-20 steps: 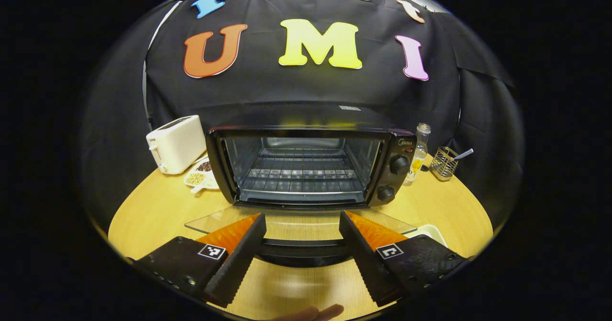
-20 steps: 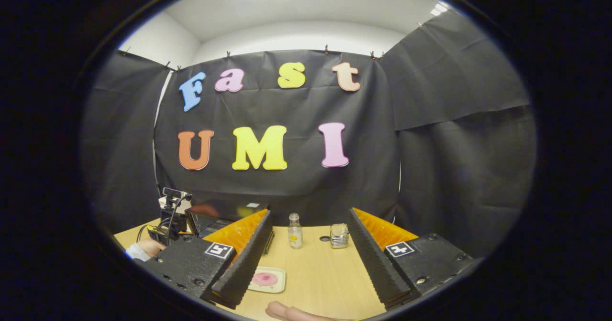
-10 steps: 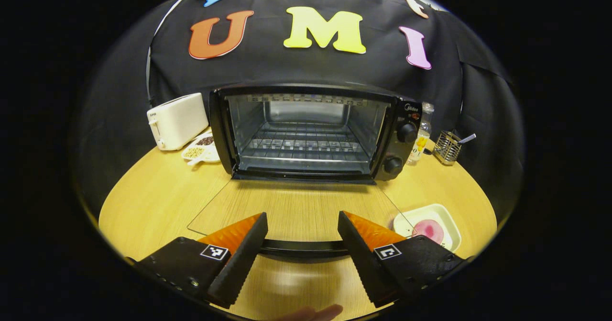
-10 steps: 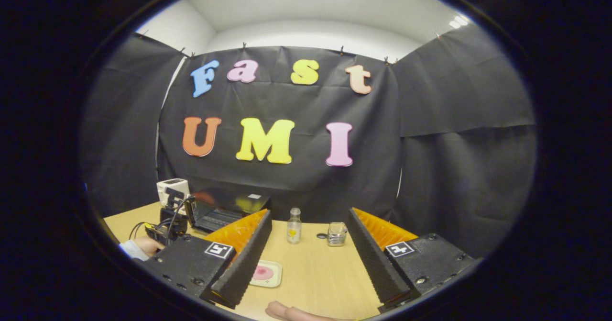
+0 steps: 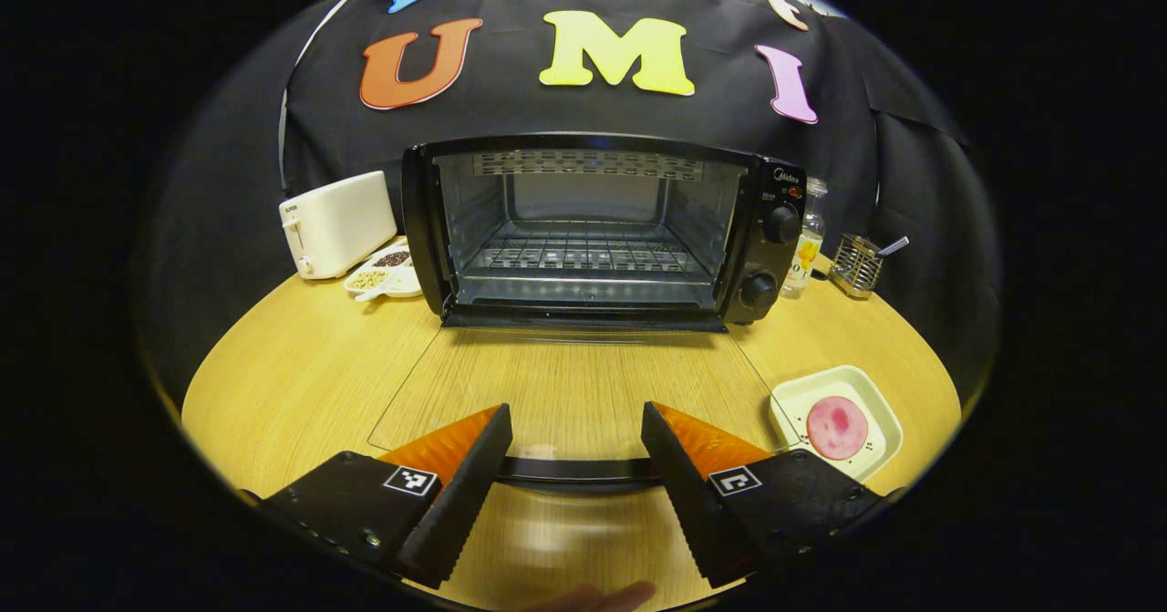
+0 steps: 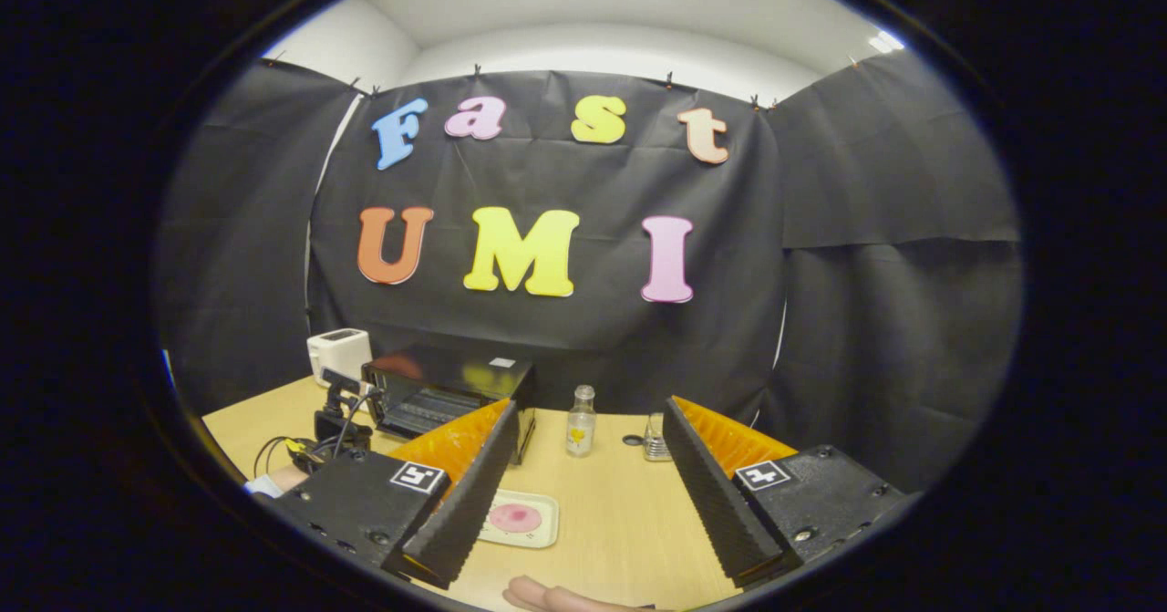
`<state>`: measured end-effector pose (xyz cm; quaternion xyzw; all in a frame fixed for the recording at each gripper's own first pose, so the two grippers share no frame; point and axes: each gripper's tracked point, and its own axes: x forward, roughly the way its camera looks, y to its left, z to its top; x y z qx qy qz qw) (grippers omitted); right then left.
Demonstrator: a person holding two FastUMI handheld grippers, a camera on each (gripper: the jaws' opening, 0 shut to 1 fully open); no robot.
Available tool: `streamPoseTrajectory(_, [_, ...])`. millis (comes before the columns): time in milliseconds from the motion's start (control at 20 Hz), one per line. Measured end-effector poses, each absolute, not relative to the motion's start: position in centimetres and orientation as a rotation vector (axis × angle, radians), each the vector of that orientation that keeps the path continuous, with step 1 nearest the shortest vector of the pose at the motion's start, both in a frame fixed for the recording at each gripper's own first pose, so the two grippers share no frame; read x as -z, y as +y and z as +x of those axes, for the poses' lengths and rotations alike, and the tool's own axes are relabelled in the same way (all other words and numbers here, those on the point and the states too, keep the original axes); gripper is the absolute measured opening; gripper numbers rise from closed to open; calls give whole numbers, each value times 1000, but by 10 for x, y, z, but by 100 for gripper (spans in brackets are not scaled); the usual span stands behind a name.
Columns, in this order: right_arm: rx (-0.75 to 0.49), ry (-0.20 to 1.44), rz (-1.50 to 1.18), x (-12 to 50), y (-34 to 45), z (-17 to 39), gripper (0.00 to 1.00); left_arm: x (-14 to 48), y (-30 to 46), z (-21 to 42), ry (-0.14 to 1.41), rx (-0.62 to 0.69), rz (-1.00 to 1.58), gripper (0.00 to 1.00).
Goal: Open the electric oven with the left hand, put the food in, and close the electric oven.
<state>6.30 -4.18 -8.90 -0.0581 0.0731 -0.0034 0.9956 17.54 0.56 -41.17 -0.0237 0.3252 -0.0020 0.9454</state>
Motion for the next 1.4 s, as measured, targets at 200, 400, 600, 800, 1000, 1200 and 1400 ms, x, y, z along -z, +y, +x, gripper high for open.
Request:
streamPoseTrajectory(200, [-40,296,-119,139,-39,94,100,384,2,172,587,23,-132,94])
streamPoseTrajectory(400, [-34,445,-124,194,-51,130,100,337,20,166,483,-15,-97,94])
streamPoseTrajectory(600, [-43,603,-98,256,-59,163,100,282,31,157,362,-34,-127,94])
streamPoseTrajectory(800, [-78,772,-24,315,-55,182,100,230,39,148,260,-46,-166,94])
streamPoseTrajectory(1000, [-102,897,47,363,-50,191,89,206,80,134,232,-184,-127,94])
streamPoseTrajectory(1200, [-116,992,97,396,-47,196,84,180,94,122,201,-206,-100,94])
streamPoseTrajectory(1400, [-126,1115,160,429,-40,188,61,146,87,104,140,-165,-89,94])
